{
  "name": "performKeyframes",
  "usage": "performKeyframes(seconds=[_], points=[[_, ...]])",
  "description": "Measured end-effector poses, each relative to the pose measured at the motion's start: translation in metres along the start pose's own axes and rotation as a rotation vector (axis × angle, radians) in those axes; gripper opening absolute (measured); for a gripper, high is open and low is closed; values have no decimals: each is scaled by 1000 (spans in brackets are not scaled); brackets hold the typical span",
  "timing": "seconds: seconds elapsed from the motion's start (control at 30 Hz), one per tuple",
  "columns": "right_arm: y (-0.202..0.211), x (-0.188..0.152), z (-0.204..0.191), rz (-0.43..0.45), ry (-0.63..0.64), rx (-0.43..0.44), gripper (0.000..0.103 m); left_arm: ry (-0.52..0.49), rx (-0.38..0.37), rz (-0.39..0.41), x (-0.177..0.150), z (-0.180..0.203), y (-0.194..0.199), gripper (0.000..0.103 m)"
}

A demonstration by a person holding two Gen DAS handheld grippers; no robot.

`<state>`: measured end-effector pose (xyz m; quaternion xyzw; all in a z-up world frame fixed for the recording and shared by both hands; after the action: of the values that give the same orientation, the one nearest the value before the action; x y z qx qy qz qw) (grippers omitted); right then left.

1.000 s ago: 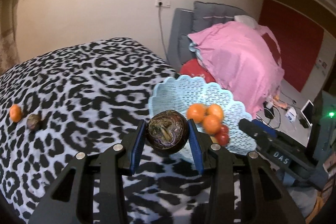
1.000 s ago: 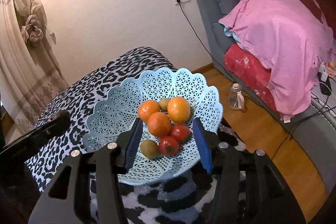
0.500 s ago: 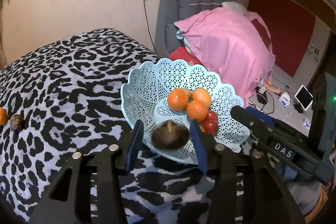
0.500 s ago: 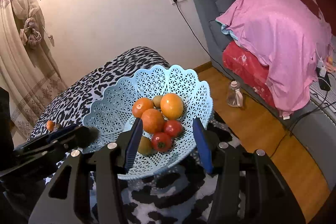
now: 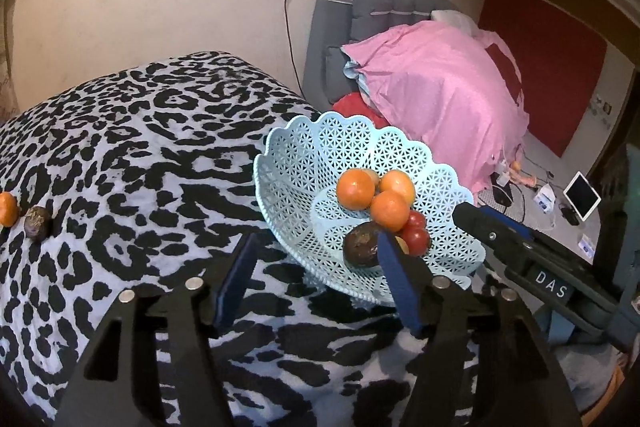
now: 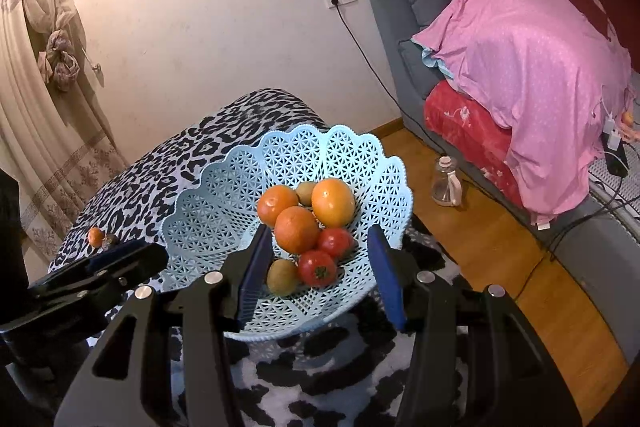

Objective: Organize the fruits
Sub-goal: 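Lower the dark brown fruit into the basket and open the left gripper, then withdraw both open grippers from the basket toward the remaining fruit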

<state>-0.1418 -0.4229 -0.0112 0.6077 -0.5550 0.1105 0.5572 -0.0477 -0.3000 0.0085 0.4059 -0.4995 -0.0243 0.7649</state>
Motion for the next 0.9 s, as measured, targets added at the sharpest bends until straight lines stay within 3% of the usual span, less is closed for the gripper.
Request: performKeyframes(seconds=[0.13,0.2,0.37,0.43,0.9], points=[[1,0,-4,1,6,1,52,18,6,7,0,-7,5,70],[2,1,-6,5,10,4,58,31,13,10,-1,-12,7,75],[3,2,-13,8,19,9,63,66,35,19,-2,-26,14,77],[3,2,-17,7,24,10,64,84,51,28,-2,-35,19,85],[4,4,-57,8,76,48,70,158,172,71,-6,-92,41,86]])
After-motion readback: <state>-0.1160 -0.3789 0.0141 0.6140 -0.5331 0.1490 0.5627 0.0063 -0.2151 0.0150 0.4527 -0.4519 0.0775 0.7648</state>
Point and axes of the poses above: each gripper's, at about its wrist camera, not at the fingertips, and y roughly against the way its jaws point, z to its right, x to its top, the point moved 9 cm from there along -y, roughly the way its jaws point, and after that the axes turned 1 degree about y, right-handed, at the moved point
